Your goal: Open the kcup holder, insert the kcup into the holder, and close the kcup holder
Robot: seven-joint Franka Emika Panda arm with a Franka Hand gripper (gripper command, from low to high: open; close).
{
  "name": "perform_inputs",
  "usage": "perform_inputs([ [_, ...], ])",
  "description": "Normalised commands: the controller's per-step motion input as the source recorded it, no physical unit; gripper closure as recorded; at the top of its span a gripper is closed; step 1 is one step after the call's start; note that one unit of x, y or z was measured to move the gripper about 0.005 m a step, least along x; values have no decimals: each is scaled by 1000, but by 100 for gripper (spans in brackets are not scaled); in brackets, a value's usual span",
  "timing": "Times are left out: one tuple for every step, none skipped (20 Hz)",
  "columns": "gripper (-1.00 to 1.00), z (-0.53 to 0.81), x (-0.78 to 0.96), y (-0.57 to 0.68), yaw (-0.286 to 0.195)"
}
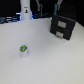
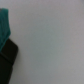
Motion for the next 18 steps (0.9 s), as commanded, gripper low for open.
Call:
perform_inputs([
  [-100, -38, -336, 657, -195],
  [-100, -62, -350, 669, -189],
  [-100, -72, -365, 678, -185],
  [-100, -72, -375, 684, -181],
  [-100, -80, -373, 690, -178],
  [-100, -89, -367, 696, -177],
  [-100, -99, -365, 695, -177],
  [-100, -128, -352, 684, -172],
  [-100, -135, -336, 689, -172],
  [-100, -159, -331, 687, -172],
  [-100, -174, -330, 684, -171],
  [-100, -185, -329, 675, -169],
  [-100, -213, -322, 657, -168],
  [-100, -251, -309, 644, -166],
  [-100, -273, -294, 637, -165],
  [-100, -286, -282, 628, -165],
  [-100, -296, -269, 617, -166],
  [-100, -319, -230, 587, -172],
])
